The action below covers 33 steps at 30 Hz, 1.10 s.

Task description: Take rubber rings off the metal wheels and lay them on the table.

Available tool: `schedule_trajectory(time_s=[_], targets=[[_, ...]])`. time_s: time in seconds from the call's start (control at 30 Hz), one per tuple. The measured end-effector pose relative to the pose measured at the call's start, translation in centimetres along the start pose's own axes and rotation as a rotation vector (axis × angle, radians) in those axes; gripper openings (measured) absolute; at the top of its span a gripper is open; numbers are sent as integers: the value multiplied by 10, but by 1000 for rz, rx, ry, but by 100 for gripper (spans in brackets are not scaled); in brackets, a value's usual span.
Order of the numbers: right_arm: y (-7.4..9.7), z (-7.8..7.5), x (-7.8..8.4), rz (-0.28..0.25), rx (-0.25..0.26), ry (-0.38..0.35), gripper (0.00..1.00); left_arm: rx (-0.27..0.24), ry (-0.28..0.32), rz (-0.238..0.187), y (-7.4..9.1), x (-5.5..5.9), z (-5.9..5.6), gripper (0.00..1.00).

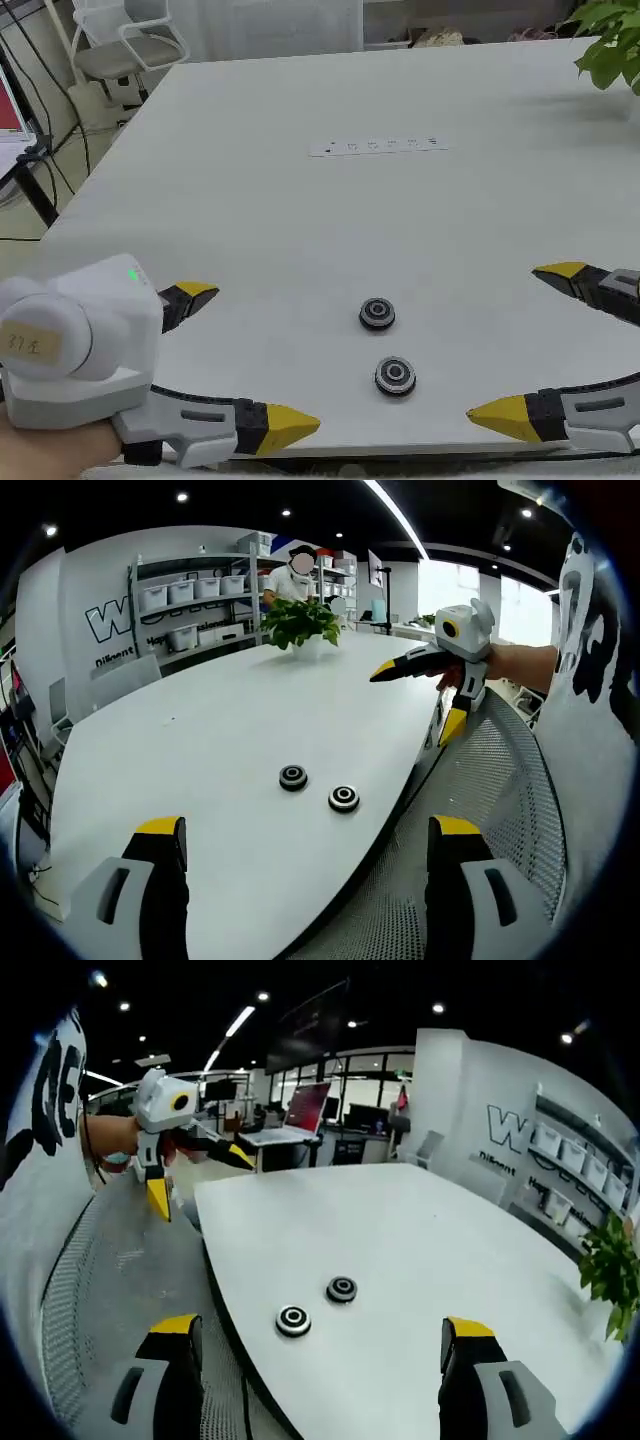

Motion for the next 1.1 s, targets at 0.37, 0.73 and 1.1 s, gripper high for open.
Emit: schedule_trajectory(time_s=[0.37, 0.73, 1.1], targets=[[1, 2, -1, -5, -1, -10, 99, 2, 0, 3, 1, 1, -1, 99], [2, 5, 4, 13, -2, 5, 99, 2, 2, 8, 3, 4, -3, 99], [4, 7, 2, 11, -4, 15, 99, -2, 0, 12, 5, 6, -4, 98]])
Point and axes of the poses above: the centre of the closed fingertips' face, and the gripper's own axes: y roughly backward along the fingers, z roughly to its left, x roughly out of its underside, the point moved 3 cm from there along y, roughly backward along the fingers, and after that the axes turned 6 degrees about -y, right-handed, at the moved point
